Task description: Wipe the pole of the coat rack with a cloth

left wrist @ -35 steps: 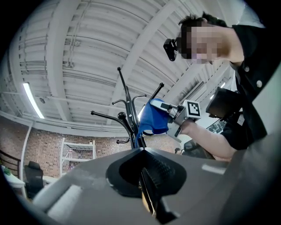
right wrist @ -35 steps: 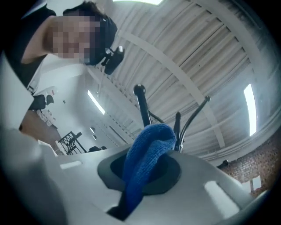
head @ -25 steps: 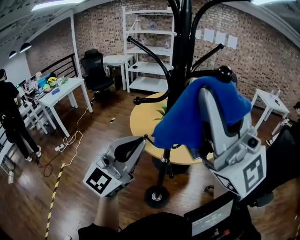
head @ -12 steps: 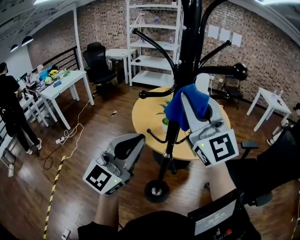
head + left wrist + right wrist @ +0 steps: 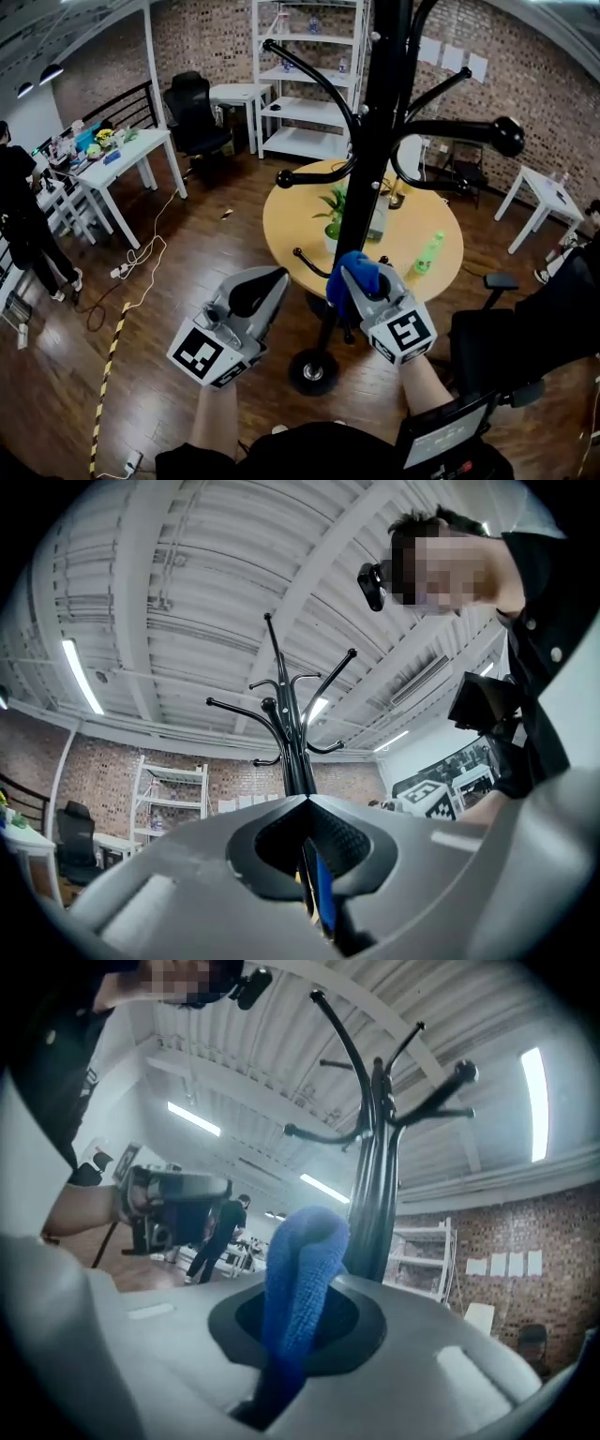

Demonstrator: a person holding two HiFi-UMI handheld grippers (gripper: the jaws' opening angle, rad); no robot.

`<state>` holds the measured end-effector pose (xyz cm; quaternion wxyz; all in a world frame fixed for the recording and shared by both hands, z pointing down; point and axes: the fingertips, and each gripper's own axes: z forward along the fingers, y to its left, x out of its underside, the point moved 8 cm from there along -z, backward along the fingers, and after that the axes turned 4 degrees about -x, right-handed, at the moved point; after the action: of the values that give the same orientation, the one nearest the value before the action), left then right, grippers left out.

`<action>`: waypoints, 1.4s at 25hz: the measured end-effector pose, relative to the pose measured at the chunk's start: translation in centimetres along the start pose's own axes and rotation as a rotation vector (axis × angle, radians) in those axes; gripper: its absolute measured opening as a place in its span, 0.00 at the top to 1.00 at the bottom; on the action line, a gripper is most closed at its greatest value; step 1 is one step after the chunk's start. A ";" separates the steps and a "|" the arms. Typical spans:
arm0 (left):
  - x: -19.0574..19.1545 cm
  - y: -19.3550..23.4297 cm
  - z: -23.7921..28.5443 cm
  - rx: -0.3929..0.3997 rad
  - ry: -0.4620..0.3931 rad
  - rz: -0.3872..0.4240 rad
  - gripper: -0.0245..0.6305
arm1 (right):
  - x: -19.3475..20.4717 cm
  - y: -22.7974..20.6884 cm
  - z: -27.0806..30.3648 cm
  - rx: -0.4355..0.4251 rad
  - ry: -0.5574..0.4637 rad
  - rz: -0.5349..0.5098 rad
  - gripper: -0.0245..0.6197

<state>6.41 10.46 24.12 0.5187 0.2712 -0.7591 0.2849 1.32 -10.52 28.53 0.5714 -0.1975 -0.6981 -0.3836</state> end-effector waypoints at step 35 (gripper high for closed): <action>-1.2 0.0 -0.2 0.004 -0.019 0.028 0.97 | -16.3 -5.3 -0.2 0.117 -0.376 -0.085 0.93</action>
<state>6.91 10.72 23.01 0.5069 0.2641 -0.7672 0.2911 2.07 -11.39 11.44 0.4248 -0.2025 -0.8212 -0.3226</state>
